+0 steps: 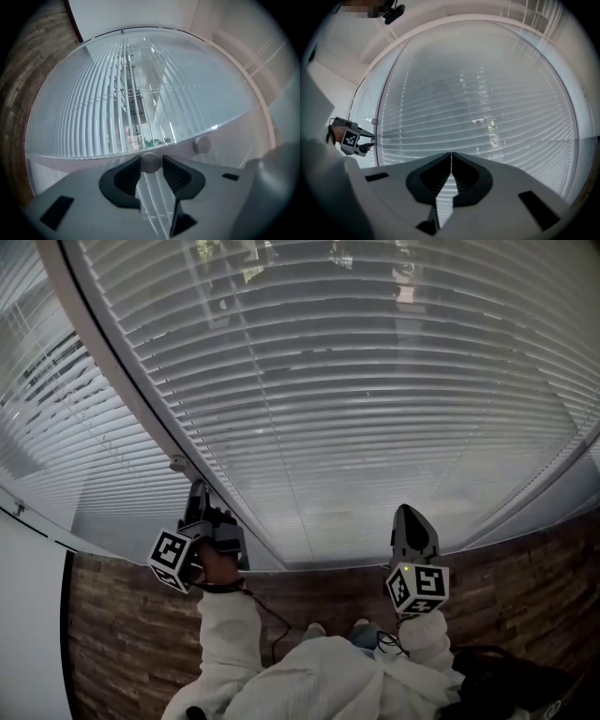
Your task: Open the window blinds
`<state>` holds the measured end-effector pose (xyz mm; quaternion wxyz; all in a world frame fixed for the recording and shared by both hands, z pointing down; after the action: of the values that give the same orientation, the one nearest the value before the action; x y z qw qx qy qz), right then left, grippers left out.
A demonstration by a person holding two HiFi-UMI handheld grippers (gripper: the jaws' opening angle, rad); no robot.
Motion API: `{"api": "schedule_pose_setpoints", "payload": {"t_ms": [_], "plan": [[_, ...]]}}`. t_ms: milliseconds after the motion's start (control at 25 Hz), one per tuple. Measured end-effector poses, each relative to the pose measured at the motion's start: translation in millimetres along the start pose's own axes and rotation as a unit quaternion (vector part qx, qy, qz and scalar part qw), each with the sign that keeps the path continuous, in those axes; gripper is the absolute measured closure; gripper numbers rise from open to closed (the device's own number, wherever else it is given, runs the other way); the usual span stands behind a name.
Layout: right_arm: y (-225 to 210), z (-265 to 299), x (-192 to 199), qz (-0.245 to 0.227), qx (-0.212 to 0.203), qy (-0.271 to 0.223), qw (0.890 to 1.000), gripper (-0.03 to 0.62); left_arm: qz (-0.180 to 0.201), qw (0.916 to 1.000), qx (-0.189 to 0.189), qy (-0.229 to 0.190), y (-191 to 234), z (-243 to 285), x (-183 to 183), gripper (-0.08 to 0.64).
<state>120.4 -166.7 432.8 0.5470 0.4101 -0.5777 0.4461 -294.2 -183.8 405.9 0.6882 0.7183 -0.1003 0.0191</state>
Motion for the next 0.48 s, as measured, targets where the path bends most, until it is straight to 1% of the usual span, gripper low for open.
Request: {"api": "schedule_pose_setpoints", "payload": {"t_ms": [40, 80, 120, 200, 240, 320, 360, 400, 440, 480], "plan": [[2, 1, 0, -0.002, -0.002, 0.0, 1.0, 0.58, 0.001, 1.0, -0.004, -0.002, 2, 1, -2, 0.411], [4, 2, 1, -0.003, -0.002, 0.0, 1.0, 0.58, 0.003, 1.0, -0.007, -0.004, 5, 2, -4, 0.432], [3, 3, 2, -0.003, -0.001, 0.001, 1.0, 0.58, 0.007, 0.9999, -0.01, -0.005, 7, 2, -6, 0.436], [0, 2, 2, -0.004, 0.002, 0.002, 1.0, 0.58, 0.027, 0.9995, -0.015, -0.006, 8, 3, -8, 0.436], [-3, 0, 1, -0.005, 0.006, 0.003, 1.0, 0.58, 0.045, 0.9988, -0.019, -0.006, 7, 4, -8, 0.436], [-9, -3, -2, -0.007, 0.013, 0.002, 1.0, 0.58, 0.099, 0.9947, -0.028, -0.002, 3, 6, -7, 0.436], [-12, -5, -4, -0.007, 0.017, 0.0, 1.0, 0.578, 0.134, 0.9903, -0.035, 0.001, 0, 6, -7, 0.436], [-14, -8, -5, -0.008, 0.019, 0.0, 1.0, 0.578, 0.172, 0.9841, -0.043, 0.004, -2, 6, -6, 0.436], [-15, -10, -6, -0.009, 0.02, -0.001, 1.0, 0.58, 0.21, 0.9762, -0.052, 0.008, -4, 5, -6, 0.436], [-16, -12, -6, -0.01, 0.021, 0.0, 1.0, 0.578, 0.249, 0.9665, -0.062, 0.013, -5, 4, -6, 0.436]]}}
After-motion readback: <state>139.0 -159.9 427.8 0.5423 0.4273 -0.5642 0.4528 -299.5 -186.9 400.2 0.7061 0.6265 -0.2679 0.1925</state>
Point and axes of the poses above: the fingertips, and each gripper's own axes: z forward along the fingers, y to its left, x out of its underside, the point moved 4 cm from there along -z, backward along the fingers, and after that the axes turned 3 degrees about -z, right-handed, at the moved point
